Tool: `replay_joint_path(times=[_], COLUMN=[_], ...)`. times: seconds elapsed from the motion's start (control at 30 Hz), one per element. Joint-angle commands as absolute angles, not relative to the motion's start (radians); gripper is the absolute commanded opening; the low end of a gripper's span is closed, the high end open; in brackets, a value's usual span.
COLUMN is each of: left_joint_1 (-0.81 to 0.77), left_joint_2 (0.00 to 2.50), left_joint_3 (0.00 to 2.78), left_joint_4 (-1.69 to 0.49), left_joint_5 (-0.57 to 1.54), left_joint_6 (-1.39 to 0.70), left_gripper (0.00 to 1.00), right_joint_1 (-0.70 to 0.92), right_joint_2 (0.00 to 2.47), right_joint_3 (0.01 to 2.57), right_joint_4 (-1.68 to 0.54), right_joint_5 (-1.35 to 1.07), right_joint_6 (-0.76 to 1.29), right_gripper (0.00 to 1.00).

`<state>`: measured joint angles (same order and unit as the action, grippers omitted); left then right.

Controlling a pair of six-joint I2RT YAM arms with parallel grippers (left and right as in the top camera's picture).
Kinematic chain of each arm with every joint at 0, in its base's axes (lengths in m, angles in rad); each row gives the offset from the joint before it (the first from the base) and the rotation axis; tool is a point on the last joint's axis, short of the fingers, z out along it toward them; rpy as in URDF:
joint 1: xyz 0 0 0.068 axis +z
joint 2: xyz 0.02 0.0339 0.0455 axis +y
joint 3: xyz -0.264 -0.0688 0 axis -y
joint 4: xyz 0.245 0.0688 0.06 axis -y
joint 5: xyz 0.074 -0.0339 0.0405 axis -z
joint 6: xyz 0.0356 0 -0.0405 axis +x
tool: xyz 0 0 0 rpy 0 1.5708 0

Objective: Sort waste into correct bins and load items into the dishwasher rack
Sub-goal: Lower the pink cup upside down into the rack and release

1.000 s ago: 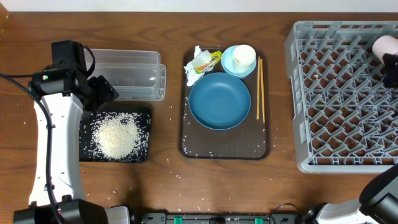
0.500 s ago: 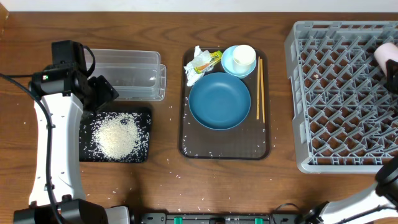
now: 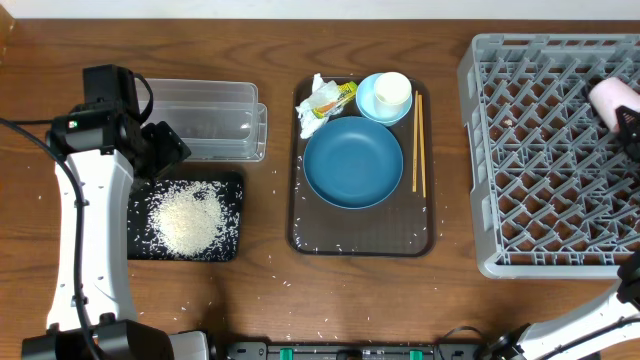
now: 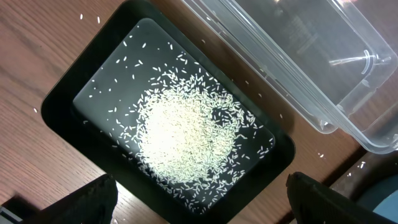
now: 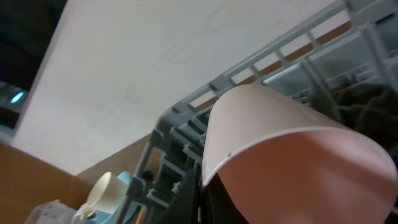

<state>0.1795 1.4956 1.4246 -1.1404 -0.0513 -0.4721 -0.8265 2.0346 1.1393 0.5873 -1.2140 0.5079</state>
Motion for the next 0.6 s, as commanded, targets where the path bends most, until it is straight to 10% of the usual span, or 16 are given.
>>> replay_joint_path(times=[0.0, 0.57], left_joint_1=[0.181, 0.181], left_joint_2=[1.480, 1.480], left_joint_3=[1.418, 1.418], left_joint_4=[-1.140, -1.140], left_joint_5=[-0.052, -0.052], left_joint_6=[-0.477, -0.477], left_gripper=[0.90, 0.90], right_joint_1=[-0.808, -0.816], right_joint_2=[2.046, 2.049], right_joint_3=[1.142, 1.142], right_joint_4=[0.587, 0.486], right_joint_5=[-1.256, -1.205], right_joint_6=[0.558, 0.443], right_gripper=[0.01, 0.01])
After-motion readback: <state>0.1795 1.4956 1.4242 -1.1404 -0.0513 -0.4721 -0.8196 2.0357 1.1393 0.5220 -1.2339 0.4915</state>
